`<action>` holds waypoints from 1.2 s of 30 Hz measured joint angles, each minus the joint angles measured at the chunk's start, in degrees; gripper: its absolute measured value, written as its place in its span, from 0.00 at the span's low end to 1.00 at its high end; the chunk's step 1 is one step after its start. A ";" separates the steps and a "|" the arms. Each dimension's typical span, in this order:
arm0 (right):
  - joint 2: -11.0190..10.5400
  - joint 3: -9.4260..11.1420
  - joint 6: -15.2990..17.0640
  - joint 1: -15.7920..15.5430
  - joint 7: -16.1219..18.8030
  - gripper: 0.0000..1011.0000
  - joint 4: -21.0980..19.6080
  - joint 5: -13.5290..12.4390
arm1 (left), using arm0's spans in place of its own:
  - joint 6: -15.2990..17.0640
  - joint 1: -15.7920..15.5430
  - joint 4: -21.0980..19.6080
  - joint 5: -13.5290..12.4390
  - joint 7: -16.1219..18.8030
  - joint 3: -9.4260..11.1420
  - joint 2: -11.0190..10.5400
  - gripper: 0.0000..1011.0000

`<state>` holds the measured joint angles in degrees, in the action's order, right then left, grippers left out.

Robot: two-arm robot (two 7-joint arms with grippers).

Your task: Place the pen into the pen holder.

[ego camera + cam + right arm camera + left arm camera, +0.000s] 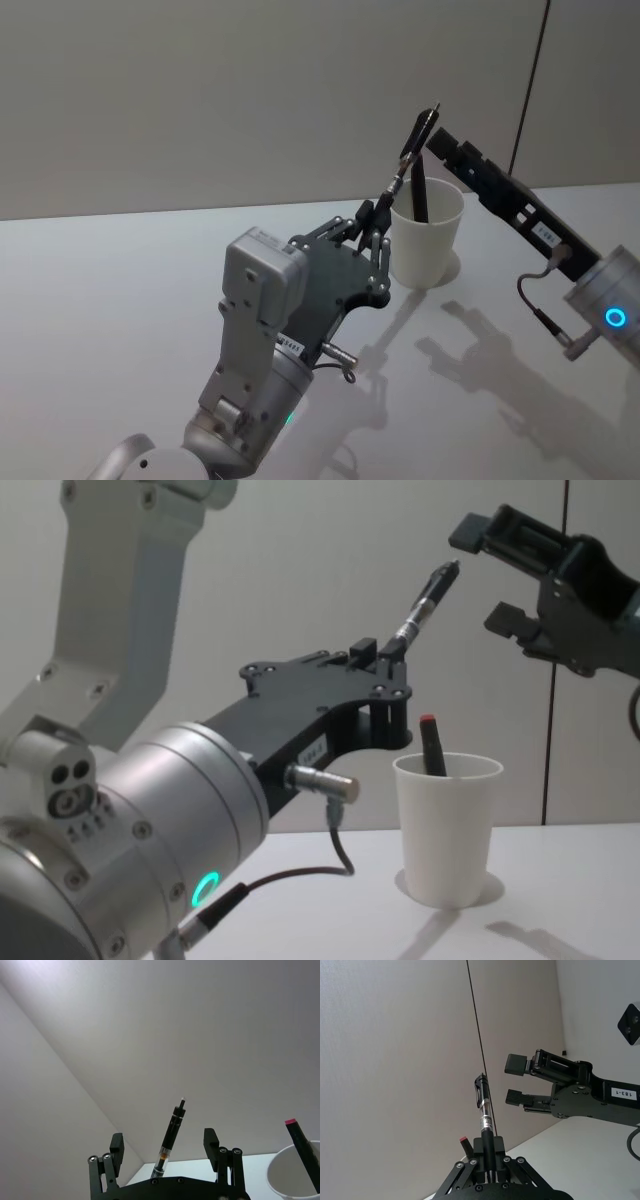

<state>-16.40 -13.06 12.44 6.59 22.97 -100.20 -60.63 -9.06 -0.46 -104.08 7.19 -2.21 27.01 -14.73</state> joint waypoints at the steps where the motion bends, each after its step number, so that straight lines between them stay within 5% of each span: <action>1: 0.05 -0.01 0.06 0.02 -0.03 0.99 0.06 -0.36 | 0.00 0.00 0.00 0.00 0.00 0.00 0.00 0.11; 12: 1.06 -0.23 1.62 0.49 -1.30 0.99 1.23 -7.11 | 0.00 0.00 0.00 -0.01 0.00 0.00 0.00 0.11; 26: 3.43 -1.32 5.55 1.81 -8.48 0.99 3.42 -18.30 | 0.00 0.00 0.00 -0.01 0.01 0.00 0.00 0.11; 36: 5.56 -2.95 8.06 3.38 -12.46 0.99 5.01 -22.26 | 0.00 0.00 0.00 -0.01 0.01 0.00 0.00 0.11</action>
<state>-10.84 -16.01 20.49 9.97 10.50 -95.19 -82.89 -9.06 -0.45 -104.08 7.18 -2.20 27.01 -14.73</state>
